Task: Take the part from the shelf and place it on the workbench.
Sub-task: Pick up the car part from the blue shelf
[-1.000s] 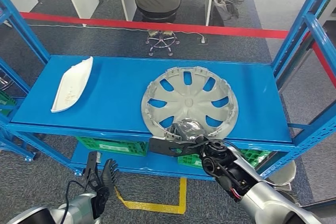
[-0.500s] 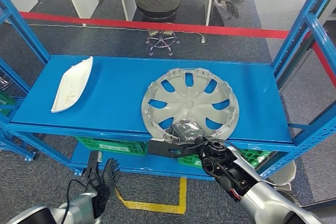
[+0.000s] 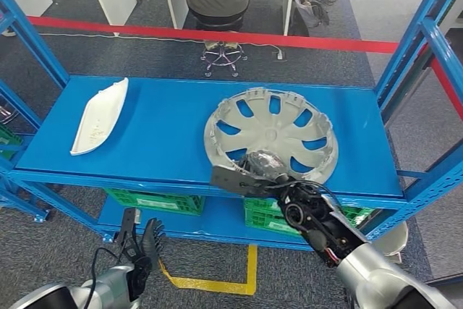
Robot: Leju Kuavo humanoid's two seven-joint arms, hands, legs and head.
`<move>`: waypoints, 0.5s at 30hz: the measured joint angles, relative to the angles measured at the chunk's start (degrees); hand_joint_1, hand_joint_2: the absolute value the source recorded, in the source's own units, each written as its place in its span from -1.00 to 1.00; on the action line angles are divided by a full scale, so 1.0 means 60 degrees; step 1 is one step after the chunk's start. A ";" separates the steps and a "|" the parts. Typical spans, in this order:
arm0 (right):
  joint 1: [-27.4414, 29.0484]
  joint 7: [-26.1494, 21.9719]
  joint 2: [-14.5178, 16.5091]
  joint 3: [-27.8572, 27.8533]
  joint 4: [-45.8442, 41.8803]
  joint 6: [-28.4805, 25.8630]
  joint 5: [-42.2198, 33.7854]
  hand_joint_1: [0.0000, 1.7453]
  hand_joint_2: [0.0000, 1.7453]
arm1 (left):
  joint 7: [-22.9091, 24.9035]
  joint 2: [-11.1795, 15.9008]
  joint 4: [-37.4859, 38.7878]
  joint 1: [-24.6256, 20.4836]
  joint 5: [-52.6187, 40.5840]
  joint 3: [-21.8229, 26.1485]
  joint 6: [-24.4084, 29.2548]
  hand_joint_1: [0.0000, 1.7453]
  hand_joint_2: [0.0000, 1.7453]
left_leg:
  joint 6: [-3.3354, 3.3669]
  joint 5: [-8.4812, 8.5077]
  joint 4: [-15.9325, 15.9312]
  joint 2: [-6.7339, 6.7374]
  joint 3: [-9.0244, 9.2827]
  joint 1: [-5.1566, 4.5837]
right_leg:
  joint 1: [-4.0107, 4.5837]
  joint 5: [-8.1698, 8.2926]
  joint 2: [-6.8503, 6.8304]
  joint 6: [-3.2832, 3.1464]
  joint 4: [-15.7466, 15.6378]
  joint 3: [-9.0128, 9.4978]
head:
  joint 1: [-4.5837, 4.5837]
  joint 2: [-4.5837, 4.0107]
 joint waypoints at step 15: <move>-0.0655 -0.0030 -0.0545 -0.1717 -0.1422 -0.0600 -0.1966 1.00 1.00 | -0.0181 0.0122 0.0000 0.0208 0.0204 -0.0002 0.0000 -1.00 -1.00 | 0.0000 0.0000 0.0002 0.0001 -0.0005 0.0000 | 0.0000 0.0000 0.0001 0.0000 -0.0002 -0.0003 | 0.0006 0.0000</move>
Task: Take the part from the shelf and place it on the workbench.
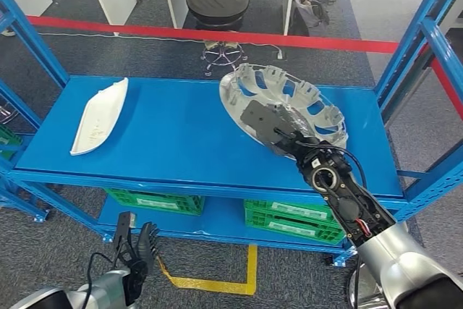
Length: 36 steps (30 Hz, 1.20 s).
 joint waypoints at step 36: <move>-0.0708 -0.0917 -0.0645 -0.1301 -0.1819 -0.1443 -0.2312 1.00 1.00 | -0.0059 0.0047 0.0000 0.0097 0.0032 0.0001 0.0018 -1.00 -1.00 | 0.0000 0.0000 0.0003 0.0000 -0.0024 0.0000 | 0.0000 0.0002 0.0002 -0.0003 -0.0001 -0.0027 | 0.0000 0.0000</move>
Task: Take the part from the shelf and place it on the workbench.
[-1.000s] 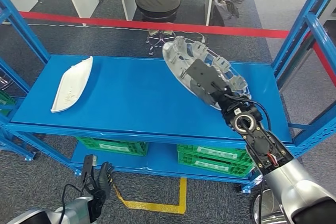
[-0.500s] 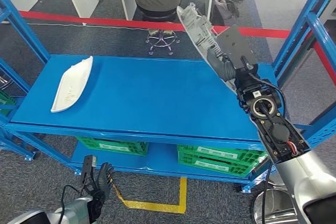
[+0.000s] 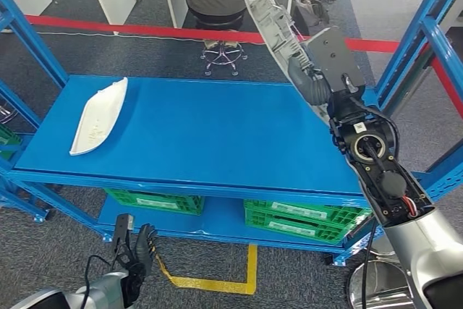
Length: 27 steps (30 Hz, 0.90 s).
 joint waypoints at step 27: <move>0.0808 -0.0855 -0.0256 -0.0122 -0.1560 0.3789 -0.4075 1.00 1.00 | -0.0130 -0.0029 0.0000 -0.0084 -0.0062 -0.0048 0.0015 -1.00 -1.00 | 0.0000 0.0000 0.0002 -0.0008 -0.0020 -0.0001 | 0.0000 0.0000 -0.0012 0.0000 -0.0003 -0.0016 | -0.0001 0.0000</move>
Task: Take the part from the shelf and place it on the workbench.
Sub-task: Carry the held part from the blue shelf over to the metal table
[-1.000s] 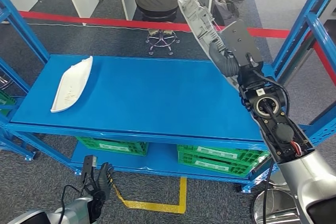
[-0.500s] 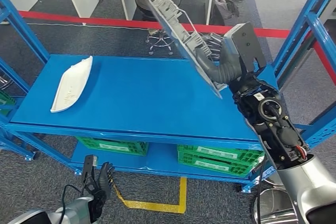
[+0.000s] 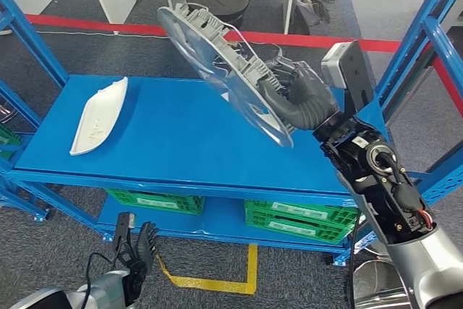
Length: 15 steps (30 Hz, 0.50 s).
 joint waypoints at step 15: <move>0.0413 -0.0227 -0.0687 -0.0323 -0.1394 0.1171 -0.1876 1.00 1.00 | -0.0114 -0.0004 0.0000 -0.0064 0.0034 -0.0007 -0.0363 -1.00 -1.00 | 0.0000 0.0000 0.0001 0.0001 0.0002 0.0000 | 0.0000 0.0001 0.0002 0.0001 -0.0002 0.0000 | 0.0001 0.0000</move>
